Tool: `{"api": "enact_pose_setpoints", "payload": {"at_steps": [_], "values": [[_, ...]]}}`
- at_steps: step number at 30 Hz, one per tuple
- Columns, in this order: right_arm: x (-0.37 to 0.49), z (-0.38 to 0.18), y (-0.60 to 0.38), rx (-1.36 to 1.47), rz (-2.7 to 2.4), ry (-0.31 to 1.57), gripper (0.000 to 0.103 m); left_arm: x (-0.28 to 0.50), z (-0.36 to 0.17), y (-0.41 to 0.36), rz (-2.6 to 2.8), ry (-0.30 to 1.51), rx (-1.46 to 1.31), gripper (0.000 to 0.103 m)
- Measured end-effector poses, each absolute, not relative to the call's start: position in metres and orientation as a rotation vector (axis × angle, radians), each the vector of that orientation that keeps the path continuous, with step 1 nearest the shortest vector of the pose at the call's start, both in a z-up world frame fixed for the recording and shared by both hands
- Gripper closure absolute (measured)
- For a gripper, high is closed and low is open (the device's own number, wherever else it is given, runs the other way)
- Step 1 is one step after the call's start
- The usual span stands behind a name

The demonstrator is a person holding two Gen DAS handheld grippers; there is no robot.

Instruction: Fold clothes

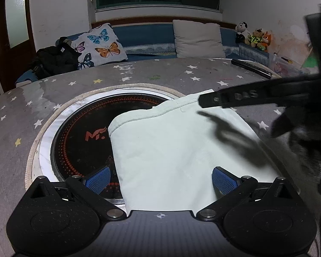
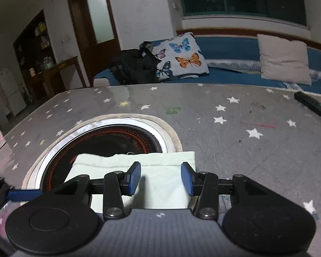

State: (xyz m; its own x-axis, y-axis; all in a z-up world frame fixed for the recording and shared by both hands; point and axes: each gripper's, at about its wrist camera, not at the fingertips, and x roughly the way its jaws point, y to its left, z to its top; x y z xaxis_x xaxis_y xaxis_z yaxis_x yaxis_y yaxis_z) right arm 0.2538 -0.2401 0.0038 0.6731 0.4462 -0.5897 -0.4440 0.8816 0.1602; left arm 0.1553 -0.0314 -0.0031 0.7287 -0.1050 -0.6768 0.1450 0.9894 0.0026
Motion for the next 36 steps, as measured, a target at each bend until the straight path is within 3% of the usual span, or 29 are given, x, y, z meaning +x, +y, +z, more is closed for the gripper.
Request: {"api": "enact_pose_setpoints", "payload": {"at_steps": [36], "values": [[0.119, -0.005, -0.25, -0.188, 0.599, 0.621, 0.055, 0.112, 0.009, -0.013, -0.017, 0.72, 0.118, 0.0]]}}
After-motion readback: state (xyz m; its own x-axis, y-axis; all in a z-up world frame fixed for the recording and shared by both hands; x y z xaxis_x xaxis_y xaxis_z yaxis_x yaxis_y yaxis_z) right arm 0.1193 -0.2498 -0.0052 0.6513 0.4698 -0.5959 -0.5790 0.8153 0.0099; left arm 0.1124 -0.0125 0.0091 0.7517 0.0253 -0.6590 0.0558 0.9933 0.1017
